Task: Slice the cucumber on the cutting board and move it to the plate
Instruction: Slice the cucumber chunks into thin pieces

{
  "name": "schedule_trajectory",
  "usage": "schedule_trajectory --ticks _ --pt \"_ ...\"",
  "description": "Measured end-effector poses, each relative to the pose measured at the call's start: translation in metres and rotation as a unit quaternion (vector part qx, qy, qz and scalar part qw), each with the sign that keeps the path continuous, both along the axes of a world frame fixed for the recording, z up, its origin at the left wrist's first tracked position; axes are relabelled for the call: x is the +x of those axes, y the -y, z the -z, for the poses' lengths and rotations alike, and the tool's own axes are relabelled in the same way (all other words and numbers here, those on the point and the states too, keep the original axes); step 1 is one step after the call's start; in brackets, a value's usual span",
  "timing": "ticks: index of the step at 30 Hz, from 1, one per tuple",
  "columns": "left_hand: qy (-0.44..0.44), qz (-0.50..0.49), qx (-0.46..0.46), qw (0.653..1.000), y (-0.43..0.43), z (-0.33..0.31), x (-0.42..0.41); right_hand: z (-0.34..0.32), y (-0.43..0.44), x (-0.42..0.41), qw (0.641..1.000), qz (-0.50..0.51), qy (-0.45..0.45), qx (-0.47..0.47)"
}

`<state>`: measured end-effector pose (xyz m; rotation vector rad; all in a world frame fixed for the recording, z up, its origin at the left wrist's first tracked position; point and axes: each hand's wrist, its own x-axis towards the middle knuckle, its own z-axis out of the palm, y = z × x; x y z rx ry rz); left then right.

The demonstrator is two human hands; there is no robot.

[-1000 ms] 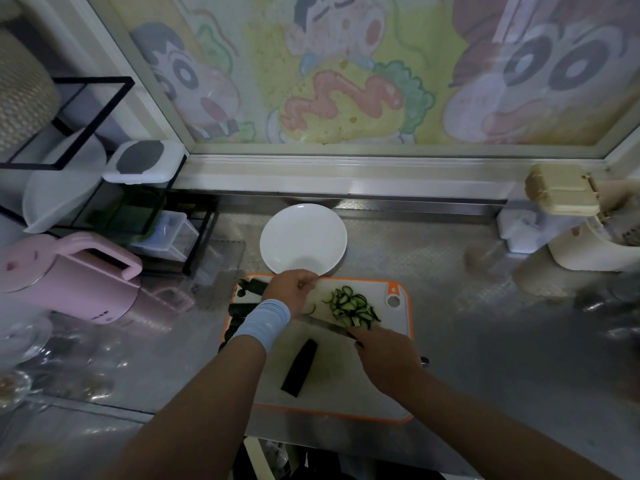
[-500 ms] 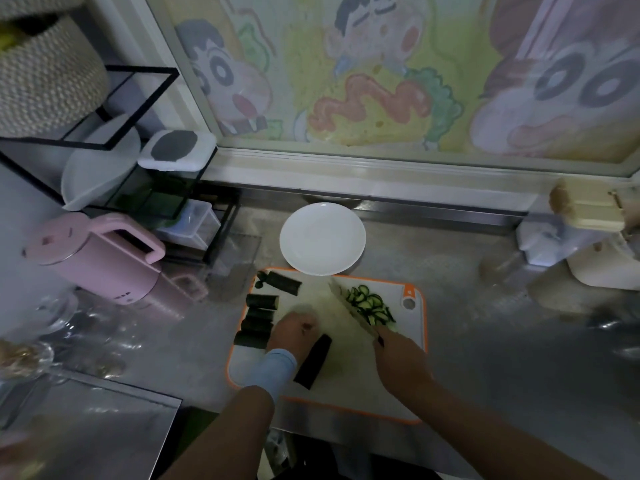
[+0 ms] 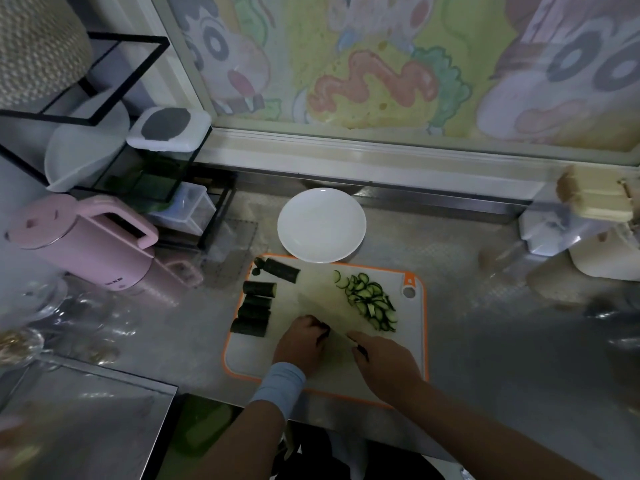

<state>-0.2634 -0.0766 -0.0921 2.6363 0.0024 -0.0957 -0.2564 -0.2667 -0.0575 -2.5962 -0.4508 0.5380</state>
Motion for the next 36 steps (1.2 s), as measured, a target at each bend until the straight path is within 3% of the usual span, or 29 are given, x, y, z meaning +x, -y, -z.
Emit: schedule_trajectory --ticks 5,20,36 --pt "0.023 -0.006 -0.004 1.0 -0.001 0.007 -0.004 0.0 0.0 0.002 1.0 -0.024 -0.001 -0.006" --pt "0.041 -0.005 0.023 0.999 0.004 0.006 -0.006 0.002 0.006 -0.011 0.991 -0.065 0.107 -0.055" --pt "0.012 -0.026 0.02 0.999 0.001 0.012 -0.006 0.004 0.005 -0.008 0.998 -0.051 0.021 -0.017"
